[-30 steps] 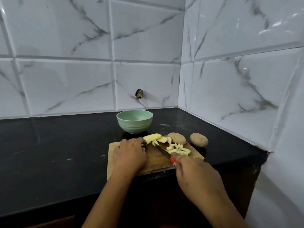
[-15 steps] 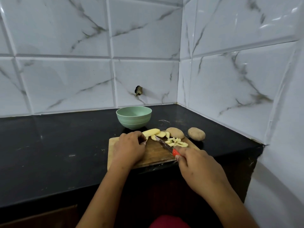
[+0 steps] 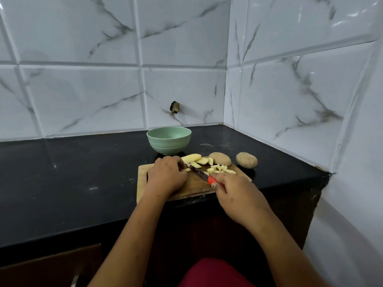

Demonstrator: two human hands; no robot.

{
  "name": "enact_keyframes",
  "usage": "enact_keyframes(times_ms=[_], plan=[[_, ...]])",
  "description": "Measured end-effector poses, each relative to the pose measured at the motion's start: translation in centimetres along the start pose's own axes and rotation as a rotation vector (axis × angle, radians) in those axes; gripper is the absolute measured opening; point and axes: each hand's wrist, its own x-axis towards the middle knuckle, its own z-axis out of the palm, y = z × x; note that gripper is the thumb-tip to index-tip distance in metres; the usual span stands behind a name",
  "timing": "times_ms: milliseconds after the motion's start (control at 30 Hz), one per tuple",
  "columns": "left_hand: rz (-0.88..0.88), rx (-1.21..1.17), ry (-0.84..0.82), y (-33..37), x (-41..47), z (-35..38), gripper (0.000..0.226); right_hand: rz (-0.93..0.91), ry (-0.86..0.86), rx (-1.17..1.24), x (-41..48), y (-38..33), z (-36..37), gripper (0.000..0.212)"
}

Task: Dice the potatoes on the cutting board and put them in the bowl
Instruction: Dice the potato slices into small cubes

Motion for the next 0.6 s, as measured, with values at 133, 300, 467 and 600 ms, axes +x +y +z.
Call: enact_keyframes(times_ms=[133,300,467,600], plan=[[0.031,-0.131,-0.052,-0.2,-0.8,-0.6,0.017,-0.031,-0.034,0.054,-0.3,-0.1,-0.2,0.038],[0.063,-0.178,-0.025,-0.9,-1.6,-0.4,0.019,-0.068,-0.045,0.082,-0.6,-0.1,-0.2,0.041],[0.067,-0.193,0.007,-1.1,-1.6,-0.3,0.009,-0.070,-0.041,-0.065,-1.1,-1.1,-0.4,0.045],[0.067,-0.162,0.025,-1.1,-1.6,-0.1,0.005,-0.066,-0.056,-0.316,-1.4,-2.3,0.5,0.059]])
